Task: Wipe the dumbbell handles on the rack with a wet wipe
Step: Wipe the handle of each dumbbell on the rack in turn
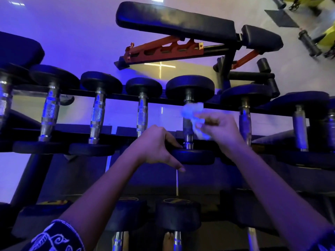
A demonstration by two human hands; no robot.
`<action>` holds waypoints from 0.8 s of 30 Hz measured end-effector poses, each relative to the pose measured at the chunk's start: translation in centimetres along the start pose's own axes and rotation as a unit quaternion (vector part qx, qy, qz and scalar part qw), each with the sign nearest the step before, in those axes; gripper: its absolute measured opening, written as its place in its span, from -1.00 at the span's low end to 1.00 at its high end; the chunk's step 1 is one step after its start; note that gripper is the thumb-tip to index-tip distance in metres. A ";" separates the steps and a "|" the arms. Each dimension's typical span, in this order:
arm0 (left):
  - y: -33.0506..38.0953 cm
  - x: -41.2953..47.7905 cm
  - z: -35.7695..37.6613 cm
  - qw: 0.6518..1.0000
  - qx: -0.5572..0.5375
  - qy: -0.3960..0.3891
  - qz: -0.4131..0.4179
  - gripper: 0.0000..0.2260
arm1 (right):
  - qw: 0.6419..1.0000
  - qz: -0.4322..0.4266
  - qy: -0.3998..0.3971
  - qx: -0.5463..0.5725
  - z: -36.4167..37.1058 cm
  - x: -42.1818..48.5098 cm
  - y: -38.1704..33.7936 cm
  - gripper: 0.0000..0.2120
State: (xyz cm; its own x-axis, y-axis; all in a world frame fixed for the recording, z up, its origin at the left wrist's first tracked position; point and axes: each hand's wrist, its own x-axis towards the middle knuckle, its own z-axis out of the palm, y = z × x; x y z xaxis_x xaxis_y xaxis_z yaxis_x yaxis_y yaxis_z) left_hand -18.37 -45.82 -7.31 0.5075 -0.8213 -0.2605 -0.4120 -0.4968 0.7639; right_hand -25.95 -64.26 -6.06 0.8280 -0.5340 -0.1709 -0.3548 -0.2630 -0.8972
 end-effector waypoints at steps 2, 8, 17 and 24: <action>0.0 0.1 0.0 1.000 0.003 -0.001 0.000 -0.42 | 0.999 -0.020 -0.016 -0.039 0.6 -2.2 0.8 -0.67; 0.3 -0.2 0.0 1.000 0.001 0.000 0.007 -0.43 | 0.974 -0.091 0.087 -0.188 1.9 3.9 -2.4 -0.78; 0.3 -0.3 -0.1 1.000 0.013 -0.001 0.016 -0.44 | 0.964 -0.071 0.002 -0.257 1.9 -0.3 -0.6 -0.83; 0.4 -0.6 0.1 0.999 0.028 0.025 0.013 -0.40 | 0.948 -0.076 0.057 -0.304 3.1 0.7 -1.6 -0.84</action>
State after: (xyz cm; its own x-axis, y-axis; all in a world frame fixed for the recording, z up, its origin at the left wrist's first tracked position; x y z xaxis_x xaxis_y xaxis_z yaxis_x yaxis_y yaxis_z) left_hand -18.94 -45.54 -6.95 0.5327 -0.8196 -0.2107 -0.4666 -0.4922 0.7349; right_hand -23.44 -61.67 -5.98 0.8497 -0.5269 0.0175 -0.4487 -0.7402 -0.5008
